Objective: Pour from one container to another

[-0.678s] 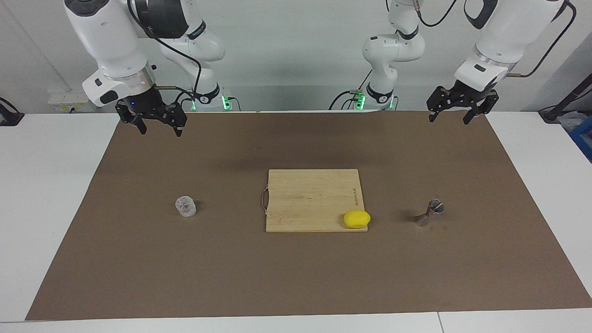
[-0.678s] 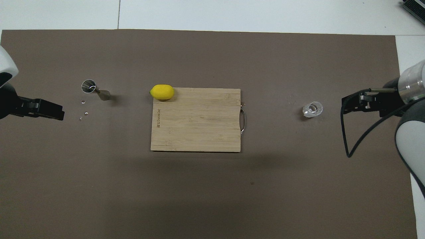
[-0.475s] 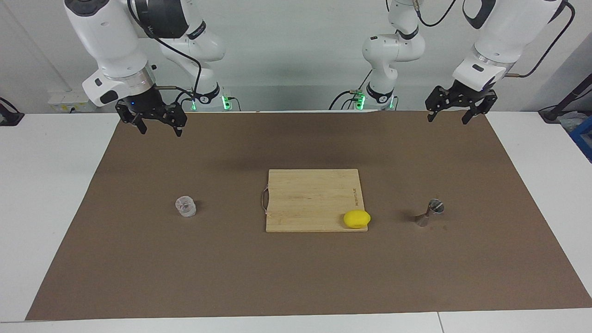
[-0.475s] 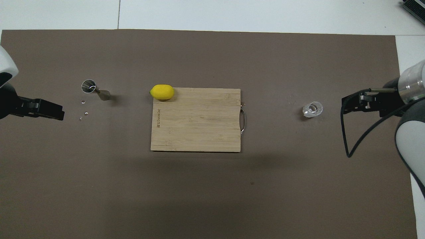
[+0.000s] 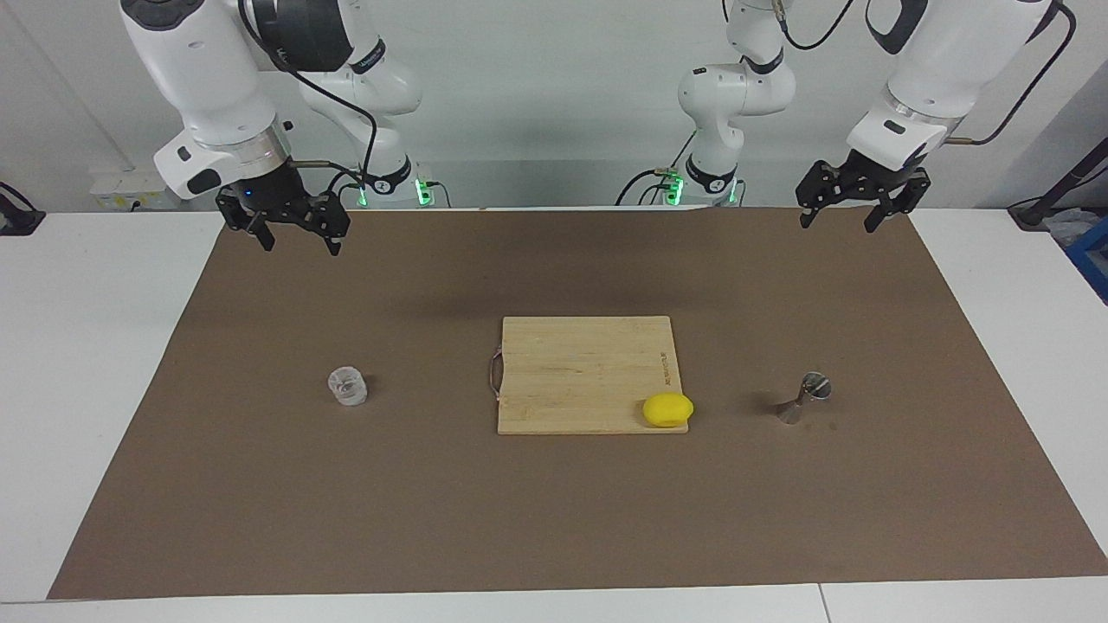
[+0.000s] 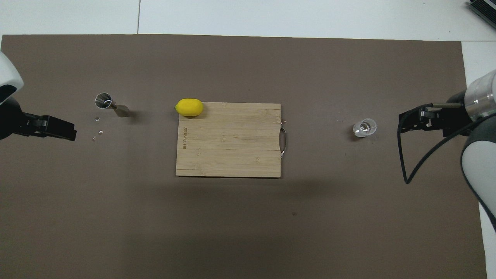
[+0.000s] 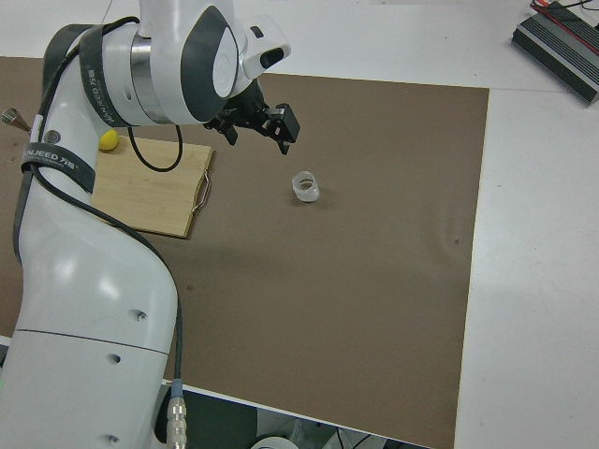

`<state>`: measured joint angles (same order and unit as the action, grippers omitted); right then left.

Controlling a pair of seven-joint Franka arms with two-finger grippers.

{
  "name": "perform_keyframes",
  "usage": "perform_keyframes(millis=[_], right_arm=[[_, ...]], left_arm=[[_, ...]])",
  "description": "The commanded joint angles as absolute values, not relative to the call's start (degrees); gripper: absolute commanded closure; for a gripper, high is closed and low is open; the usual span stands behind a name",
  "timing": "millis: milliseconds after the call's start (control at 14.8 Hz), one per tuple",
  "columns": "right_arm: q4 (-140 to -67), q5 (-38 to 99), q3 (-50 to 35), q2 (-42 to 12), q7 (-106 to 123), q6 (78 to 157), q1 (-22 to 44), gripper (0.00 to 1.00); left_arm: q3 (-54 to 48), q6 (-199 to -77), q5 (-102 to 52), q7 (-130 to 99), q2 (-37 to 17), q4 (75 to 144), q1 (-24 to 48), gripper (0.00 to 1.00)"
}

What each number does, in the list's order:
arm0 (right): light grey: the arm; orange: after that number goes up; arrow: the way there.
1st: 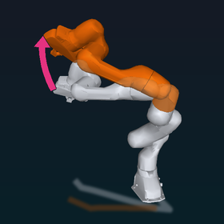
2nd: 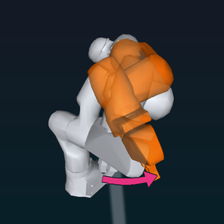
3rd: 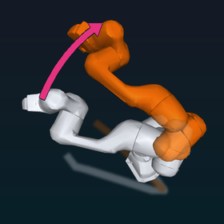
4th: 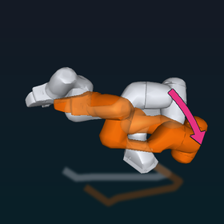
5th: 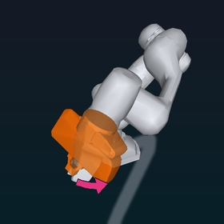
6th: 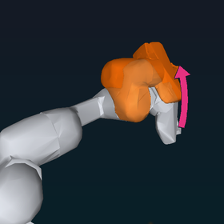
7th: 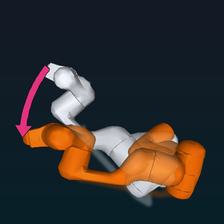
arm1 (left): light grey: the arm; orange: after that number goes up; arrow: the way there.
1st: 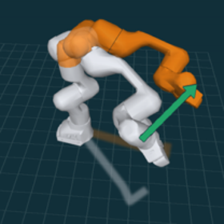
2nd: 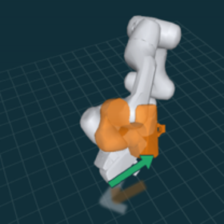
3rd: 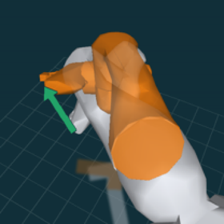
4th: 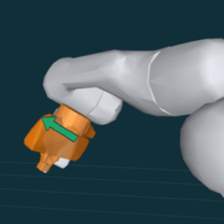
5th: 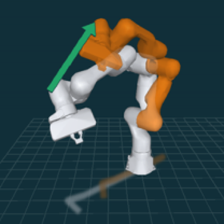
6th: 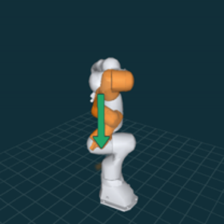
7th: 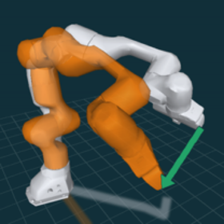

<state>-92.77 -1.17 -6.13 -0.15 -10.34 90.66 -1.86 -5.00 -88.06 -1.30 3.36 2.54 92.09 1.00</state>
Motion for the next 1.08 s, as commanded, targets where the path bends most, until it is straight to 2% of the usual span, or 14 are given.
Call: perform_keyframes(millis=[0, 203, 542, 814, 1017], right_arm=[[-93.16, -0.88, -6.33, 0.53, -9.05, 90.35, -2.55, 0.01], [-93.16, -0.88, -6.33, 0.53, -9.05, 90.35, -2.55, 0.01], [-93.16, -0.88, -6.33, 0.53, -9.05, 90.35, -2.55, 0.01], [-93.16, -0.88, -6.33, 0.53, -9.05, 90.35, -2.55, 0.01], [-93.16, -0.88, -6.33, 0.53, -9.05, 90.35, -2.46, 0.01]], left_arm=[[-4.83, -89.91, -1.31, 2.81, 3.43, 94.39, 1.23, 0.00], [-4.66, -88.95, -1.76, 2.81, 2.29, 94.66, 0.09, 0.00], [-3.96, -84.38, -4.90, 1.68, -3.41, 94.22, -3.15, 0.00], [1.04, -85.25, -12.55, -12.79, -7.55, 94.39, -3.69, 0.00], [3.86, -89.90, -19.83, -27.02, -7.82, 97.28, -3.69, 0.00]])
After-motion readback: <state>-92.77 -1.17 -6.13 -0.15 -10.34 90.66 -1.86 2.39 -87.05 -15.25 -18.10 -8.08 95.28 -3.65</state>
